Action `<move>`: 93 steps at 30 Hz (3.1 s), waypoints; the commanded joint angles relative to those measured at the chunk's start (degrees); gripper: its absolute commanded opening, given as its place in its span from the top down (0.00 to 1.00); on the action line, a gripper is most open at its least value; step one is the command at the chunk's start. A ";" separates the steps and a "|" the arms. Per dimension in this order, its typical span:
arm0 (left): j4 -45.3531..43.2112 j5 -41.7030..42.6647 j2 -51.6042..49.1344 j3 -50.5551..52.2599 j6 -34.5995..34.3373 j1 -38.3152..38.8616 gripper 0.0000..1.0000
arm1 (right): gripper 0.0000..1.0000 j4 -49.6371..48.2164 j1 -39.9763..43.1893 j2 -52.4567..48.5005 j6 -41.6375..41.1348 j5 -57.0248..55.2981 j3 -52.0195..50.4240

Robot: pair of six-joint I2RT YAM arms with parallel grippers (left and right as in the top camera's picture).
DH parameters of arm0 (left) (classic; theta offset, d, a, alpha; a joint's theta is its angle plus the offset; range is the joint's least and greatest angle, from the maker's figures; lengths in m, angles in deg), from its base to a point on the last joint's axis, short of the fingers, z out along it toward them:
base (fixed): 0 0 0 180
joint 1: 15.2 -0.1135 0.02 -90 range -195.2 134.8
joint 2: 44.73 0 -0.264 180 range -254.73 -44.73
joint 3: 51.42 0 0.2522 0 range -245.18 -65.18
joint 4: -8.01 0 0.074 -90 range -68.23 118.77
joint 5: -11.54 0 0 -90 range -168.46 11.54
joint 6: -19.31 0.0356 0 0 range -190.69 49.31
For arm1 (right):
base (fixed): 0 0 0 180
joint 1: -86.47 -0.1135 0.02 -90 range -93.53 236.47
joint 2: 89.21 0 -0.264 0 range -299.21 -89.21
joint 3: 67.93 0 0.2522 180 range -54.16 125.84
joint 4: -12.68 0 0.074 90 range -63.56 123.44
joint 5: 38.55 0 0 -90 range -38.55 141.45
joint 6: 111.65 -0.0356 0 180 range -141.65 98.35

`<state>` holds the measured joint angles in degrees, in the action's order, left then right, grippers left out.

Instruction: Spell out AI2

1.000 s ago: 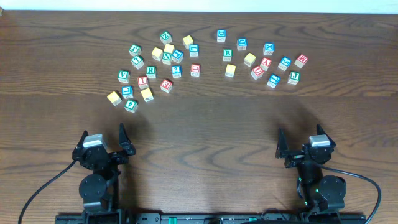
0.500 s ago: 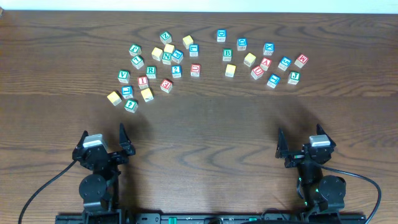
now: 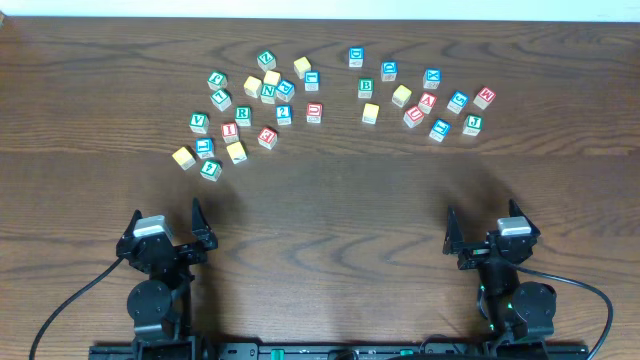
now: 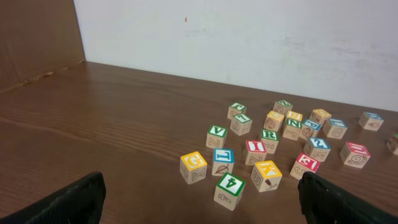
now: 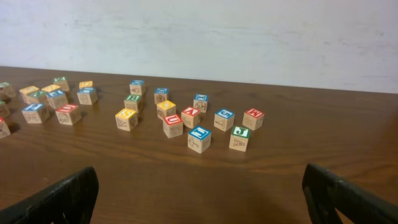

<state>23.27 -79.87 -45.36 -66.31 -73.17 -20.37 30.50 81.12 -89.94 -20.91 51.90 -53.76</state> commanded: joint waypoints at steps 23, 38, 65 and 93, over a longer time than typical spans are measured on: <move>2.56 -0.52 0.39 0.90 1.18 -0.28 0.03 | 0.01 0.24 -0.33 0.09 0.61 0.31 -0.09; 2.56 -0.02 0.39 0.90 0.90 -0.22 0.03 | 0.01 0.24 -0.33 0.09 0.61 0.31 -0.09; 2.56 7.58 -19.47 -14.80 1.42 -0.24 0.03 | 0.01 0.24 -0.33 0.09 0.61 0.33 -0.09; 27.04 18.97 -61.90 -57.20 2.08 -0.20 0.02 | 0.01 0.24 -0.33 0.09 0.61 0.33 -0.09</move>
<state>46.61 -61.79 -103.65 -116.08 -72.12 -20.35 30.52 81.12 -89.96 -20.91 51.90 -53.76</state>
